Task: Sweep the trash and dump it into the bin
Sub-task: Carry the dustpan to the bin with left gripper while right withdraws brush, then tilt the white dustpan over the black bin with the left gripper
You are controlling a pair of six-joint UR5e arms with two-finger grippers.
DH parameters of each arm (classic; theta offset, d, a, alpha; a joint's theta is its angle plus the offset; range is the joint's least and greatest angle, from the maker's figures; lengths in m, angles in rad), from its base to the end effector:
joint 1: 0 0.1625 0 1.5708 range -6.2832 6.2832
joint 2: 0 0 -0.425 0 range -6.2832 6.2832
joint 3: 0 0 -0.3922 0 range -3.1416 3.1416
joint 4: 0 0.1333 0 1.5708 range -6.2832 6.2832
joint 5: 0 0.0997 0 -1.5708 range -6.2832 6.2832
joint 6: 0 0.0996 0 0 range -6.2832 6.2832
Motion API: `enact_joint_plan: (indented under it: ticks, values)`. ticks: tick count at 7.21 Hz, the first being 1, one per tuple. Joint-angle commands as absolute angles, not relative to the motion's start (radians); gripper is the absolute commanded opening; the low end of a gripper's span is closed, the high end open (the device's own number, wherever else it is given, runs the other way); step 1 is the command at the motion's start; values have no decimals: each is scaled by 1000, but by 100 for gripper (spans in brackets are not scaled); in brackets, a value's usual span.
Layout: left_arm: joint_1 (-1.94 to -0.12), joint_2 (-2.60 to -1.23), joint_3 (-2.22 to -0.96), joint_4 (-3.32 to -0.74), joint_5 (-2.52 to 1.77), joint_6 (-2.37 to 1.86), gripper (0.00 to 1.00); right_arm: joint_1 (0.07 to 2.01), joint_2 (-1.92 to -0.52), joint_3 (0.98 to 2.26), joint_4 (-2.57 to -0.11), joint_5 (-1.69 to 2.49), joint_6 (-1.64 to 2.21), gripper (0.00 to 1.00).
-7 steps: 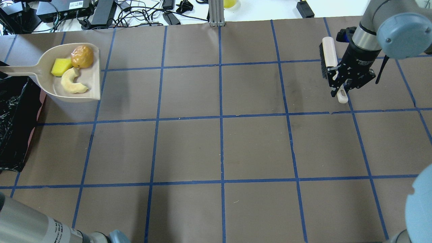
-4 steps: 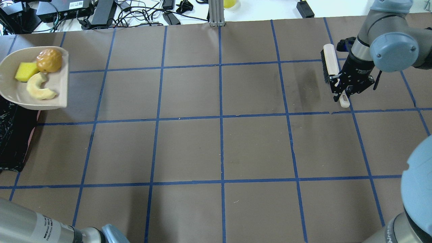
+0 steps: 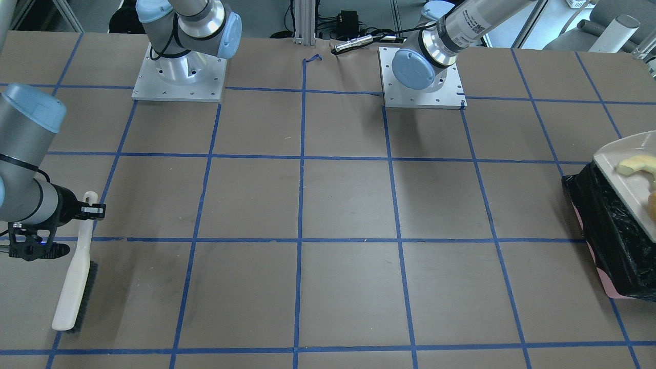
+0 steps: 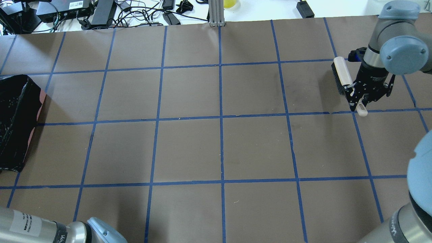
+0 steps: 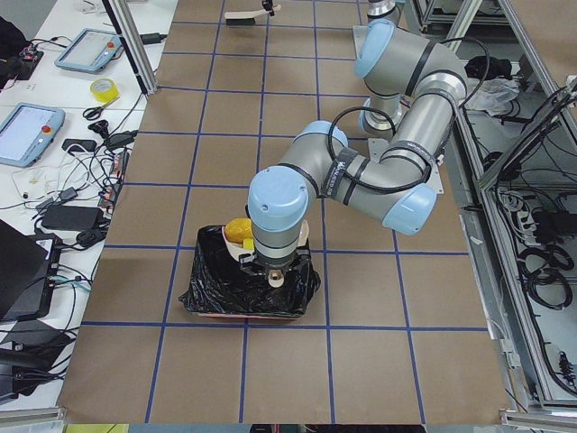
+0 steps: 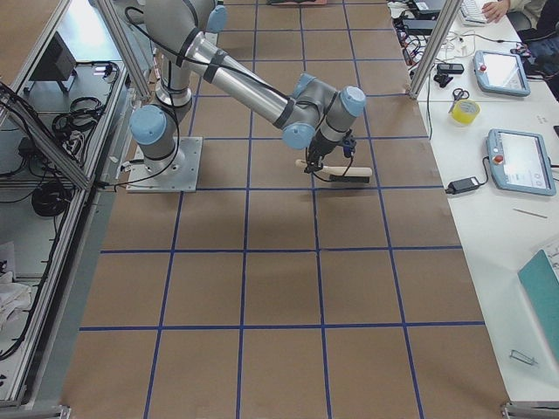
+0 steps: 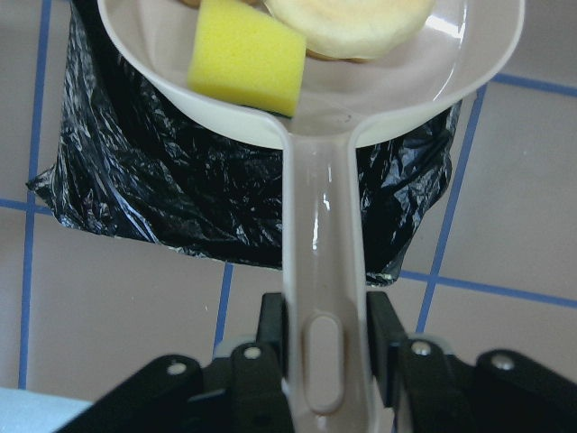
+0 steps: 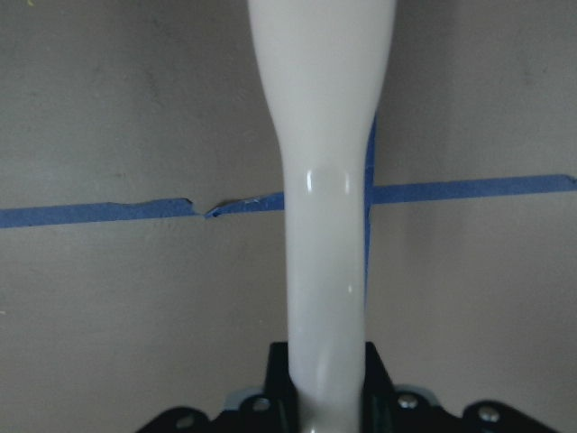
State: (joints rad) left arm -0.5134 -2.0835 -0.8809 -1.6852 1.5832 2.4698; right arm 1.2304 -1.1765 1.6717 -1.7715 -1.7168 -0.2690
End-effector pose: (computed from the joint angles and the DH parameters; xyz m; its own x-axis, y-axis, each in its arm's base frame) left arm 0.5451 -0.4590 0.5088 -0.1572 0.9871 -0.0294 0.9857 0.1587 0.0568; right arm -0.0800 -0.5818 0.2453 -0.9976 0.0403 0.0571 0.0564 0.9468 0.3168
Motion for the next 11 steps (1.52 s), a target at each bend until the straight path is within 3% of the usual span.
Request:
enact_joint_plan:
  ticks: [1, 4, 11]
  values:
    - [-505, -2088, -880, -1570, 1666, 2538, 0, 1223, -1174, 1671, -1779, -1698, -271, 0]
    - [-531, -2074, -917, -1448, 1830, 2536, 0, 1226, -1170, 1671, -1778, -1697, -314, 0]
    - [-600, -2005, -960, -1428, 1928, 2537, 0, 1226, -1164, 1672, -1784, -1694, -347, 0]
